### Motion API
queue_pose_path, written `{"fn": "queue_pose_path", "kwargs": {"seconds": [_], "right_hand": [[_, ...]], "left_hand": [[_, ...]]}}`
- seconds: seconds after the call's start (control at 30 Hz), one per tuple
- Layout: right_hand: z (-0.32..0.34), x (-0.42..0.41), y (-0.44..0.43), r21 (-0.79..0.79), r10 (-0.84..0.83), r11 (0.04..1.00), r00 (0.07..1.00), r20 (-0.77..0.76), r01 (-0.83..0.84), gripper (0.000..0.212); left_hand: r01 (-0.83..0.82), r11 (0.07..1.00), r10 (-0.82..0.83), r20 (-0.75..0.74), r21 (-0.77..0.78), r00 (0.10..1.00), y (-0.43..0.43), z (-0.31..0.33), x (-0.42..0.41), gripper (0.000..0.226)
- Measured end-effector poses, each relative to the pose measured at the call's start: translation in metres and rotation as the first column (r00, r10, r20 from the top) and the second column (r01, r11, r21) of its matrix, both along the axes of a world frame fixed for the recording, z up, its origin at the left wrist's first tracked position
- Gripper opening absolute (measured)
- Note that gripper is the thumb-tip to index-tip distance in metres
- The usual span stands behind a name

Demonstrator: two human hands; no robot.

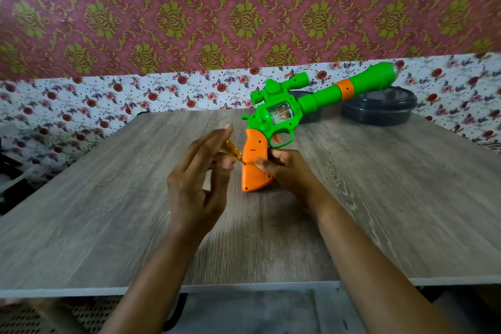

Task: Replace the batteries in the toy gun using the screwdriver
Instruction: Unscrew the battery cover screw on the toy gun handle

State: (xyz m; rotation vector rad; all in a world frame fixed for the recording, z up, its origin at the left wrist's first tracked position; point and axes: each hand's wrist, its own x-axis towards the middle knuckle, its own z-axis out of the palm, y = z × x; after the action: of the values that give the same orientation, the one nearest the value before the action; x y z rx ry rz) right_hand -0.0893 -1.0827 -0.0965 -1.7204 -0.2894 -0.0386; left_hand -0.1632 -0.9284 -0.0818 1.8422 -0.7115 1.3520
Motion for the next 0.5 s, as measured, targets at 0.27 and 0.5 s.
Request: {"fn": "queue_pose_path", "kwargs": {"seconds": [0.27,0.5], "right_hand": [[0.0002,0.0004,0.0007,0.022,-0.001,1.000,1.000,-0.008,0.001,0.019],[0.0009,-0.0012,-0.0004,0.022,0.039,0.999,0.999,0.013,-0.039,0.020]], "left_hand": [[-0.056,0.998,0.057,0.025,-0.026,0.998,0.0024,-0.0017,0.0025,0.026],[-0.010,0.989,0.017,0.050,-0.145,0.999,0.0014,-0.0023,0.0019,0.026]]}}
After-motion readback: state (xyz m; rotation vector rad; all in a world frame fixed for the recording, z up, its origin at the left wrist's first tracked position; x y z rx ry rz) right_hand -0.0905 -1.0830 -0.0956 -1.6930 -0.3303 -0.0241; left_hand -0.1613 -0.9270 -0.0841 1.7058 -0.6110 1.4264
